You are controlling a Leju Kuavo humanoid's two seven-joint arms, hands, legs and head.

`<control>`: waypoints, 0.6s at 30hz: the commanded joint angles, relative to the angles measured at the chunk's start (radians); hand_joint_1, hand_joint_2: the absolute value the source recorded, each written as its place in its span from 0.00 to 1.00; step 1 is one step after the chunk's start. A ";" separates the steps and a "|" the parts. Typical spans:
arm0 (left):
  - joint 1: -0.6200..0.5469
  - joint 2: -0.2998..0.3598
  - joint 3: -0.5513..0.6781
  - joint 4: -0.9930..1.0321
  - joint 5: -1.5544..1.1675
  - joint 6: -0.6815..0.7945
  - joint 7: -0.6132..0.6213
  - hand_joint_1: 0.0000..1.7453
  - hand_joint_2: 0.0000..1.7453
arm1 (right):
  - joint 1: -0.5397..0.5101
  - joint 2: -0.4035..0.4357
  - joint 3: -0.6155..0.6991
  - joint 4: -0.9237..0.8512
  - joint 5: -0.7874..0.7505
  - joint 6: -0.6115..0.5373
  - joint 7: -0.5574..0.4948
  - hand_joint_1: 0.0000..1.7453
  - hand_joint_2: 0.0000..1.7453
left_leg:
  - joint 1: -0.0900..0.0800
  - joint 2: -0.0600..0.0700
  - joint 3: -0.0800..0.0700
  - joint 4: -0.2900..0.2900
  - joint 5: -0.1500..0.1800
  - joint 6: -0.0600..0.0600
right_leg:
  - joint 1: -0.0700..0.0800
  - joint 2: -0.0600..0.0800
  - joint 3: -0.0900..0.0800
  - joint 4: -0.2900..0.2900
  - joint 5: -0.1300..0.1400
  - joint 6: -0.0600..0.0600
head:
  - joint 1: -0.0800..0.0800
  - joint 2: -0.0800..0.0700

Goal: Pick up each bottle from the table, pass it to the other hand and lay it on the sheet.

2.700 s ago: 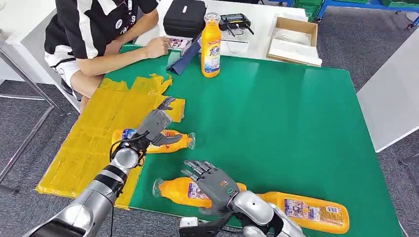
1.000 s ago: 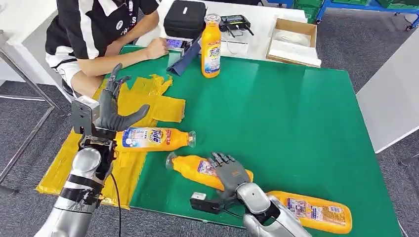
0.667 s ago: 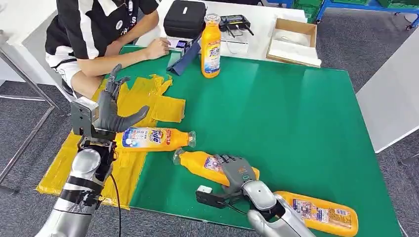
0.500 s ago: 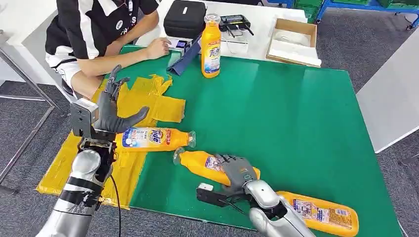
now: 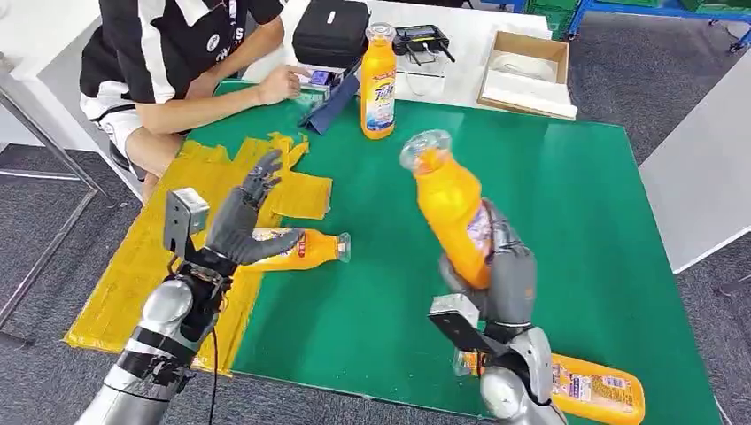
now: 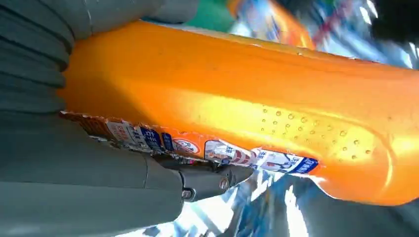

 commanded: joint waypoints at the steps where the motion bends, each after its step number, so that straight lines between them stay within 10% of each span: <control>1: -0.006 0.012 -0.221 -0.040 0.029 -0.039 0.027 0.00 1.00 | -0.023 0.039 -0.140 0.060 -0.209 0.164 -0.024 1.00 1.00 | 0.001 -0.001 0.004 0.000 -0.001 -0.002 | 0.001 0.001 0.005 -0.001 -0.001 -0.002 | 0.001 0.000; 18: -0.045 -0.006 -0.287 -0.027 0.066 -0.035 0.029 0.00 1.00 | -0.110 0.051 0.007 0.225 -0.189 0.245 -0.040 1.00 1.00 | 0.002 0.002 0.003 0.000 -0.001 -0.001 | 0.001 0.003 0.003 -0.001 0.000 -0.001 | 0.000 0.000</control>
